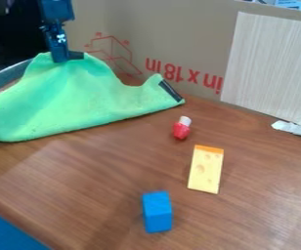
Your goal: Fold the cloth from the bottom right to the top left
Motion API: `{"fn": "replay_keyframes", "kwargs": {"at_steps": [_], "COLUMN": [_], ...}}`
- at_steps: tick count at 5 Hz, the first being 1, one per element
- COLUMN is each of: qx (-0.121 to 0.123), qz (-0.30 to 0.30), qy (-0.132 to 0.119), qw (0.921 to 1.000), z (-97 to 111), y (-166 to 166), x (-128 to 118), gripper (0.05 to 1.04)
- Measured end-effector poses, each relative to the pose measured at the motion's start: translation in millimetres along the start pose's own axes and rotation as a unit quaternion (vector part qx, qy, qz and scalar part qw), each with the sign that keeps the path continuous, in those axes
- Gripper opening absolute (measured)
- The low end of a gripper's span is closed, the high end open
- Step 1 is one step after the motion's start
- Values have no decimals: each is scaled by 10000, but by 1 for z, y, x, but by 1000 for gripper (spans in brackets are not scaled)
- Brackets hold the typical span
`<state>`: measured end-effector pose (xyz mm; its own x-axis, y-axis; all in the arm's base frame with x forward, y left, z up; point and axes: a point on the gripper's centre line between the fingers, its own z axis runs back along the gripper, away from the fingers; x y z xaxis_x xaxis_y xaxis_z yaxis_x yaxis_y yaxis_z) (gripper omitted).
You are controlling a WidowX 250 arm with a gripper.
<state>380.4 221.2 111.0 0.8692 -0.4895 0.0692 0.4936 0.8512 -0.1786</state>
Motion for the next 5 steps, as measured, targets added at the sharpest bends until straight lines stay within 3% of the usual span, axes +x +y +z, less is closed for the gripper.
{"fn": "replay_keyframes", "kwargs": {"at_steps": [2, 3, 4, 5], "qx": [412, 832, 1119, 1164], "qz": [166, 377, 555, 916], "qy": [-31, 103, -138, -244], "qw": [9990, 9958, 9921, 9887], "z": [5, -9, 16, 31], "y": [17, 26, 19, -13], "x": [-5, -14, -12, -26], "gripper": [842, 1005, 1003, 1000]}}
